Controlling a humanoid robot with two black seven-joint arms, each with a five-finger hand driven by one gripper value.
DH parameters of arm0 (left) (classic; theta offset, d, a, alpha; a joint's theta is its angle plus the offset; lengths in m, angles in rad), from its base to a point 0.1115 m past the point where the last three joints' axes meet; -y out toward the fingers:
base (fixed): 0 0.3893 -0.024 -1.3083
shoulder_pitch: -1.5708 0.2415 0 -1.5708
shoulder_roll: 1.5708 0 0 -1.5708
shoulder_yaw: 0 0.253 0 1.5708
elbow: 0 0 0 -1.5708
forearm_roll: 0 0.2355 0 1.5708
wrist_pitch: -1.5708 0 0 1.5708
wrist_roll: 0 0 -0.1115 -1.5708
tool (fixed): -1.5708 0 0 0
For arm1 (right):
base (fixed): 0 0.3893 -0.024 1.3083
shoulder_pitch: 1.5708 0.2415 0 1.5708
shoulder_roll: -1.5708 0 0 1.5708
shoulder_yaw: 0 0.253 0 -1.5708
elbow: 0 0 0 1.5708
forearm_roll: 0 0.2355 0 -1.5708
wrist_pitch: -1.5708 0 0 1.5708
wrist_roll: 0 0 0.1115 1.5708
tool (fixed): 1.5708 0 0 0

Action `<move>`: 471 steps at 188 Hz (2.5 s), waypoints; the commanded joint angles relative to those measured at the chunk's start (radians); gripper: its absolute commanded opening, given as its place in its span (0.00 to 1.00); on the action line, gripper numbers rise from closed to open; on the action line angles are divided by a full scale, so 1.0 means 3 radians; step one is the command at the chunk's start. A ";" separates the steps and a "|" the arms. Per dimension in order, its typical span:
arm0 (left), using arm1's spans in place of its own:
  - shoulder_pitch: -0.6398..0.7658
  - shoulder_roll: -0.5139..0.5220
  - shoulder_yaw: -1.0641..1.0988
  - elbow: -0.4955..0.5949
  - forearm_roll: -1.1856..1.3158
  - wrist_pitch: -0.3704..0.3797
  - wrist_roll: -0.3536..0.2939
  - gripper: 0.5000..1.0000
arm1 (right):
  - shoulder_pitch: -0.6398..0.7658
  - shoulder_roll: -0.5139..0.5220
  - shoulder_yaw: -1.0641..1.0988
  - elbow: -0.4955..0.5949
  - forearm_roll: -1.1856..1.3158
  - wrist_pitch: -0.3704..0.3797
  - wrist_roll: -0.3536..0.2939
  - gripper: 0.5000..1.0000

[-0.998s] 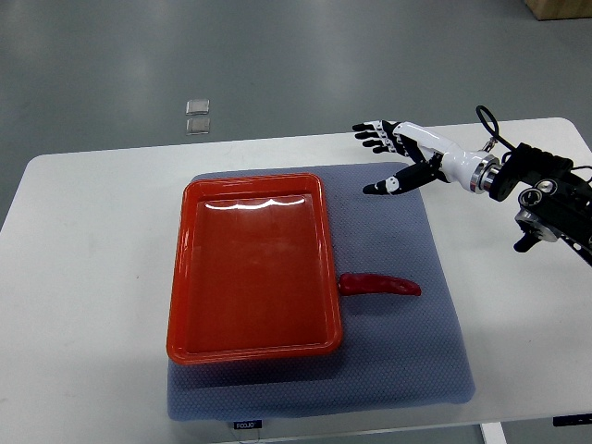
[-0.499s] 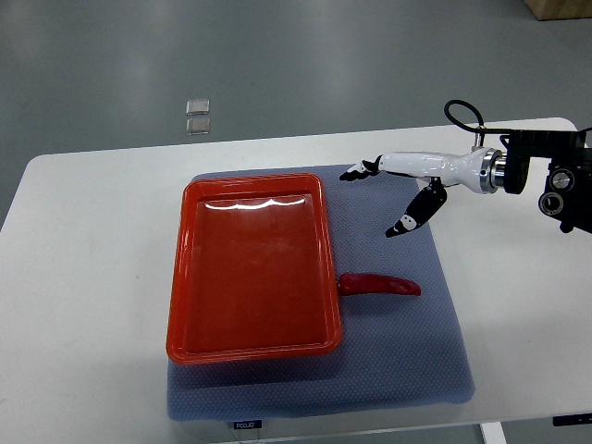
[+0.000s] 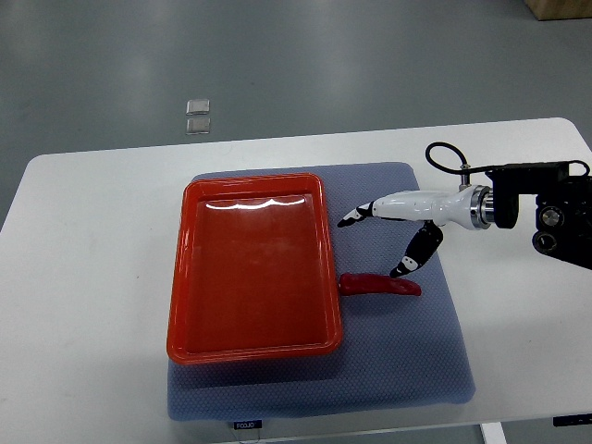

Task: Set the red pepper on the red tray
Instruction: 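Open the right hand and lower it down onto the red pepper, then close the right hand fingers around the red pepper, then lift the pepper with the right hand and carry it into the tray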

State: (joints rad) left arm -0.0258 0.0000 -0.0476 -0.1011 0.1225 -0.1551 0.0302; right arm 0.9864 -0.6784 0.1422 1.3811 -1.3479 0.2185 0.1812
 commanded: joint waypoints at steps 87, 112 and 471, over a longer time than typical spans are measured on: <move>-0.0001 0.0000 0.0000 -0.0005 0.0001 0.0000 0.0001 1.00 | -0.0322 0.0032 0.0017 0.0019 0.0050 -0.0263 -0.0251 0.83; 0.0004 0.0000 0.0000 0.0000 0.0001 0.0000 0.0001 1.00 | -0.0327 0.0027 0.0017 0.0065 0.0050 -0.0253 -0.0241 0.83; -0.0001 0.0000 0.0000 0.0000 0.0001 0.0000 0.0001 1.00 | -0.0343 0.0390 0.0472 -0.0329 -0.0078 -0.0590 -0.0251 0.00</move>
State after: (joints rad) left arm -0.0260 0.0000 -0.0475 -0.1012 0.1227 -0.1551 0.0304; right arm 0.8540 -0.6098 0.2769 1.3074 -1.3698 0.0401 0.1014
